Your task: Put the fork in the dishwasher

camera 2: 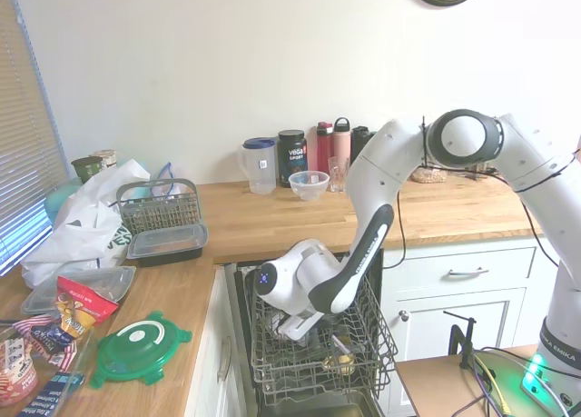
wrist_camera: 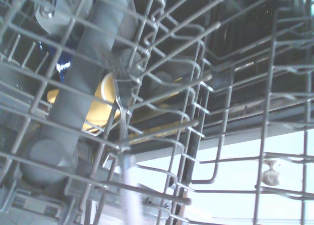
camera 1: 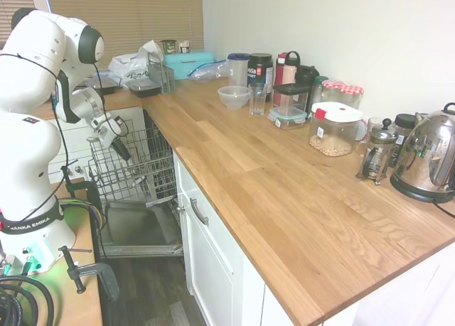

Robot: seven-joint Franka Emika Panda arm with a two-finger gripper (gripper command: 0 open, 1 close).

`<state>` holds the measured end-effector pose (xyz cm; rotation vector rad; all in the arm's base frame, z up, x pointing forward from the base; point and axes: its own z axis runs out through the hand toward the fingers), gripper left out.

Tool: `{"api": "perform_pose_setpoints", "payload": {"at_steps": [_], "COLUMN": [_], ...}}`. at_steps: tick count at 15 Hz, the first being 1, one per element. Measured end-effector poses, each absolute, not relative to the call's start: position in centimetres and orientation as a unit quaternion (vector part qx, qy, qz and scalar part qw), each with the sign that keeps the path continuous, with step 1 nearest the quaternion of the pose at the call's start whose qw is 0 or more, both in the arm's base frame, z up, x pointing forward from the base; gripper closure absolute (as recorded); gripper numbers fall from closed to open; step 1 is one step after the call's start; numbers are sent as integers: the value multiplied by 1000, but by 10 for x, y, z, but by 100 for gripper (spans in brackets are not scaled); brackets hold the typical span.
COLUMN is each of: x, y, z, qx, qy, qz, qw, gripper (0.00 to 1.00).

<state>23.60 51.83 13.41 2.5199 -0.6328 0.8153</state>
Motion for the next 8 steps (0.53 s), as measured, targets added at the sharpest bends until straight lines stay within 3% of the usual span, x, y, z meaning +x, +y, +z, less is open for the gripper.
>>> {"api": "perform_pose_setpoints", "payload": {"at_steps": [8], "x": [188], "y": [446], "z": [272], "qx": [899], "qy": [-288], "qz": [319], "qw": [86], "gripper": [0]}}
